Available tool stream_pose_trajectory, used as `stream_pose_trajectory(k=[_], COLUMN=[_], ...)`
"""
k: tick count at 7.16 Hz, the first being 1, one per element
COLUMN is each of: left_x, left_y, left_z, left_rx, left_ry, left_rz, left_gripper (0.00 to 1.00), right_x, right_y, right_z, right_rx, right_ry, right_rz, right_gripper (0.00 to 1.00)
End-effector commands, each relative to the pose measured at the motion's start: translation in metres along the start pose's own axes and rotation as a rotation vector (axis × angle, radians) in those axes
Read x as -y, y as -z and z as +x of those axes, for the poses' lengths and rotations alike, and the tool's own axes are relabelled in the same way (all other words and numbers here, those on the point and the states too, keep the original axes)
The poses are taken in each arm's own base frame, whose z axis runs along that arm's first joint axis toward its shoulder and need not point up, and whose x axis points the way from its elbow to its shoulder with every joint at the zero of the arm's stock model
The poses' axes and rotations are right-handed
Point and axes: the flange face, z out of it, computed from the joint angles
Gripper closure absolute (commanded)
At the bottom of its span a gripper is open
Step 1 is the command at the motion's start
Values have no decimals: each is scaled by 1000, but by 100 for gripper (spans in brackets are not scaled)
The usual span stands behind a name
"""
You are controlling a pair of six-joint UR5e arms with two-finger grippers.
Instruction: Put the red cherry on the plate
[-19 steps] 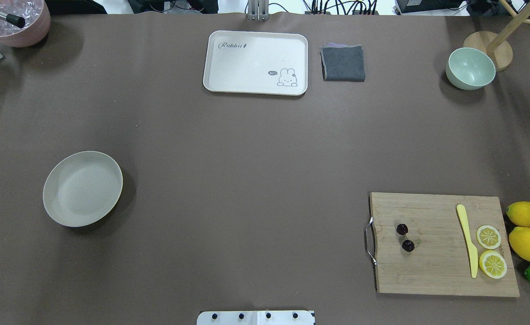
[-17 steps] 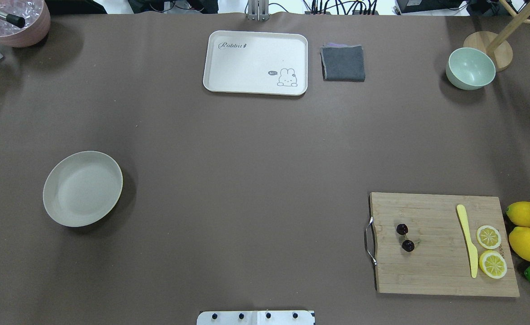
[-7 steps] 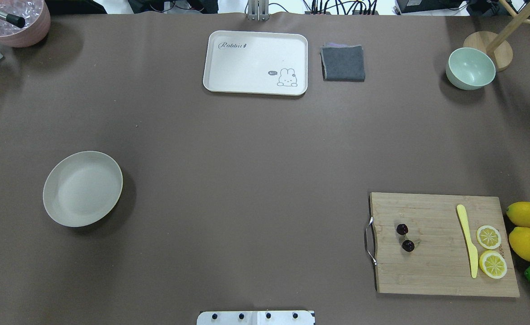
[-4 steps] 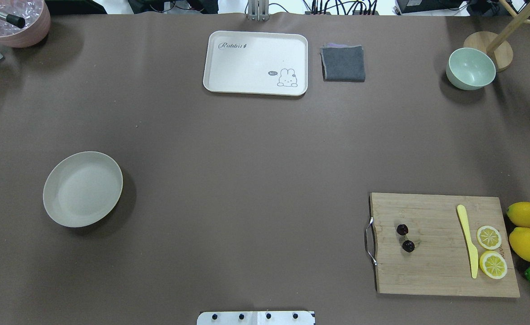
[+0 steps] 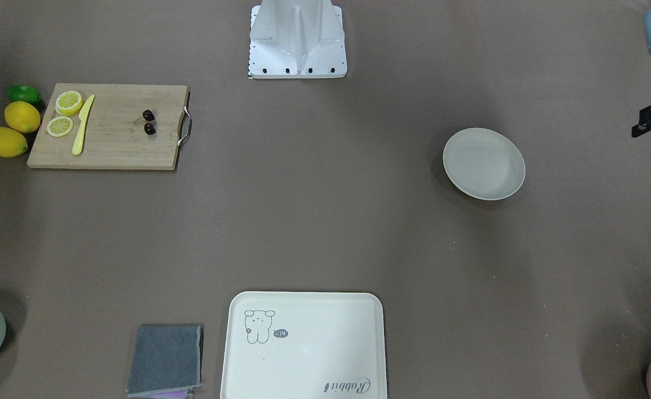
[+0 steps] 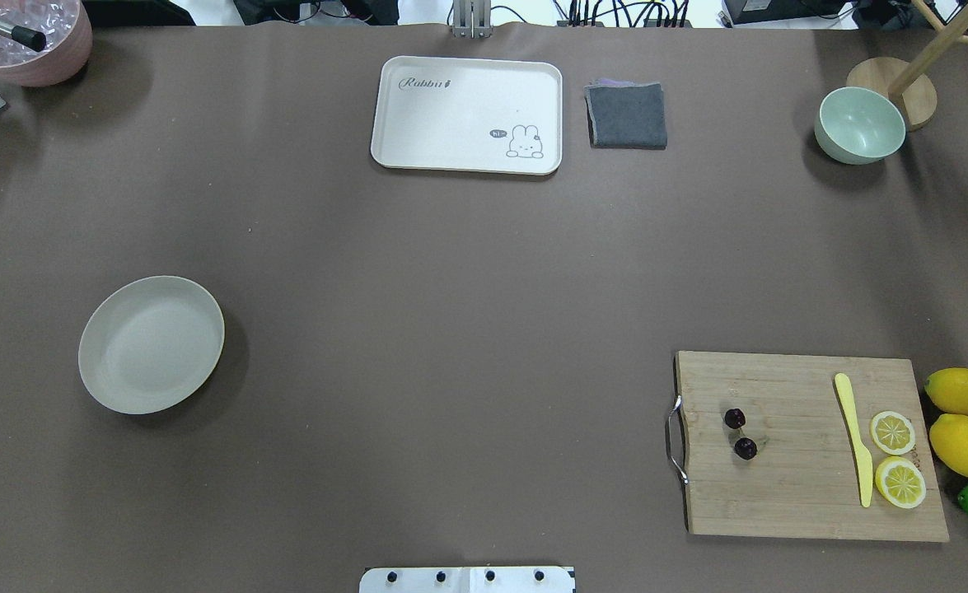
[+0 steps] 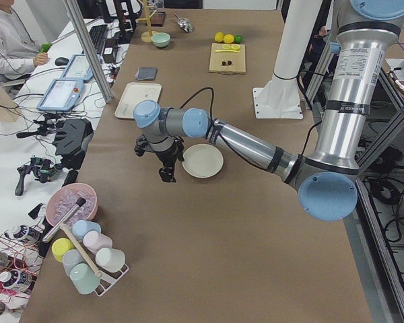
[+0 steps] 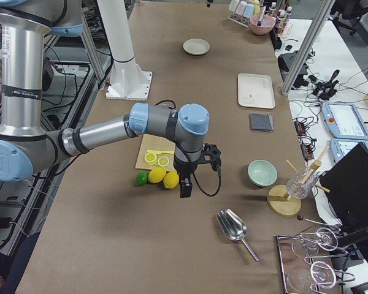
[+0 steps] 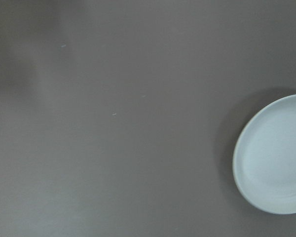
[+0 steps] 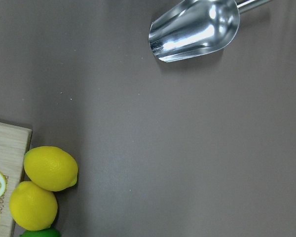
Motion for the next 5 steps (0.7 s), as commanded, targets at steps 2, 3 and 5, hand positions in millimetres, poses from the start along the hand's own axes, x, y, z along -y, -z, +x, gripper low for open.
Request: stream_pose_trajectory(k=[2, 3, 5], left_x=[-32, -35, -32], left_y=[-43, -46, -54], left_z=[-24, -25, -30], left_rx=[-161, -190, -239], left_ry=[-7, -5, 1], left_rz=[22, 24, 32], left_gripper=[2, 2, 2], right_x=[2, 3, 4], right_y=[3, 2, 2], right_z=[-2, -3, -5], right_rx=[4, 11, 19], right_ry=[2, 4, 6], right_rz=[6, 8, 11], right_gripper=[0, 0, 0])
